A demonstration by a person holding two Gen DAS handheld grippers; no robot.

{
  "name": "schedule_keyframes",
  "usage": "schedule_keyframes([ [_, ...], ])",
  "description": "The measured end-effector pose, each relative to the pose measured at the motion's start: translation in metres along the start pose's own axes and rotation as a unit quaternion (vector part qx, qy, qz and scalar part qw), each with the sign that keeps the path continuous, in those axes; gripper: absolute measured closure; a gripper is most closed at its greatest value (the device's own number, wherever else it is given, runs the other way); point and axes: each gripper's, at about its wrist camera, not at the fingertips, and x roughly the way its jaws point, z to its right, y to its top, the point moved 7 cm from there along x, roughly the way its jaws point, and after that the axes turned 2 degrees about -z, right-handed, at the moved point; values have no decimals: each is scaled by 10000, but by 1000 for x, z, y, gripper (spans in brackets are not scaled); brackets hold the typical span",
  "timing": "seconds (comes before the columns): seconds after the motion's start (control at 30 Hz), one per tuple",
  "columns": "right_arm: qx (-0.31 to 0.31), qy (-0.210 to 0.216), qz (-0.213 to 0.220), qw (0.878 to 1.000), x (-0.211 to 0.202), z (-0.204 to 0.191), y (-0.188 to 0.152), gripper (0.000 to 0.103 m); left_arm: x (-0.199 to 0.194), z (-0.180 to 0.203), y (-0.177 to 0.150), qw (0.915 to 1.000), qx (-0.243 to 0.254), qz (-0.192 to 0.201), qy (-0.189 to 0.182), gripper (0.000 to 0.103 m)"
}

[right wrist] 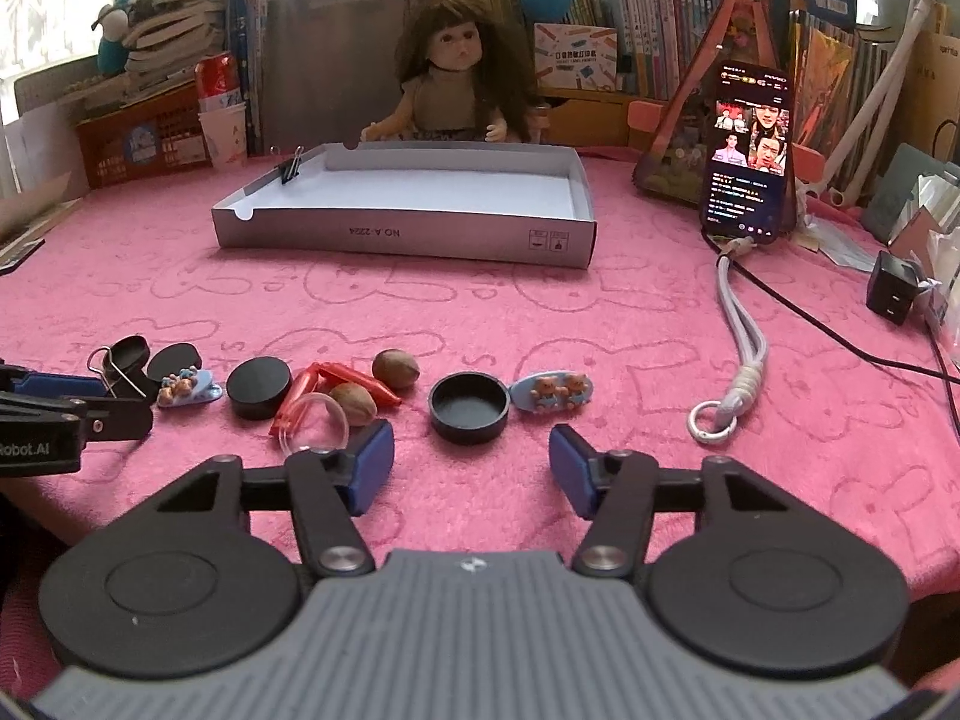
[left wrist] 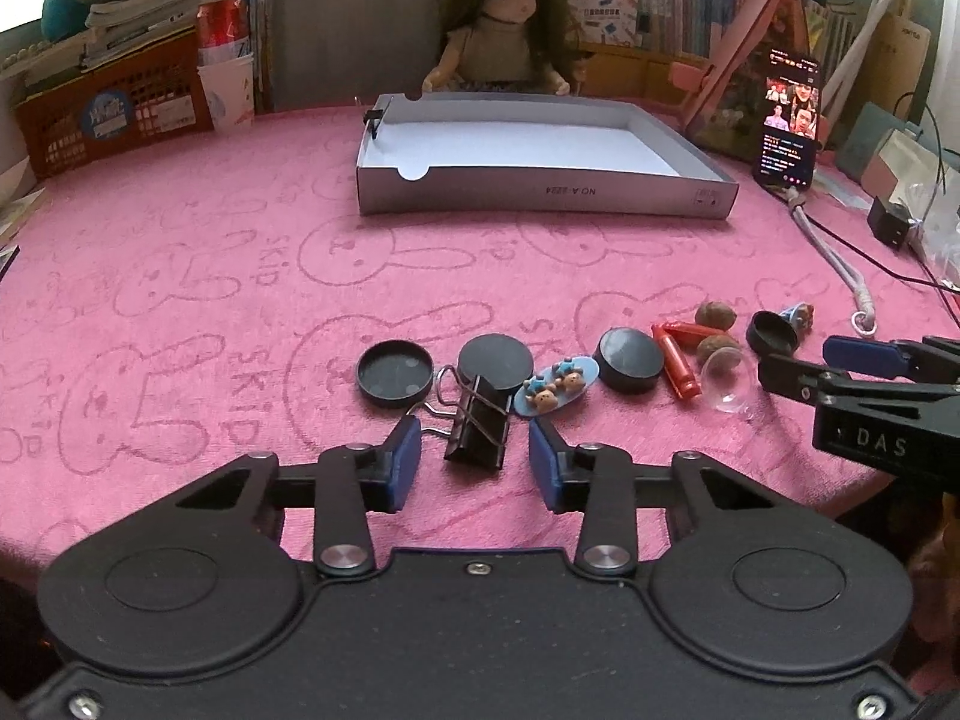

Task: Organize rigid objects
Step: 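Grasp the black binder clip with the left gripper while the right gripper grasps the black lid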

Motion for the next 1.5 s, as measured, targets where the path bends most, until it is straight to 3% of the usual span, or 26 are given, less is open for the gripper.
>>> schedule_keyframes([
  [0.4, 11, -3, 73, 10000, 6, 2, 5, 39, -3, -20, -4, 9997, 67, -43, 250, 64],
  [1.0, 37, -23, 30, 10000, 12, 2, 5, 35, -2, -64, -1, 9970, -260, -85, 719, 54],
  [1.27, 2, -109, 35, 9999, 13, 1, 6, 34, -7, -82, 8, 9933, -377, 104, 1084, 52],
  [1.5, 0, -118, 33, 9999, 13, 0, 6, 34, -10, -79, 10, 9944, -584, 171, 860, 45],
])
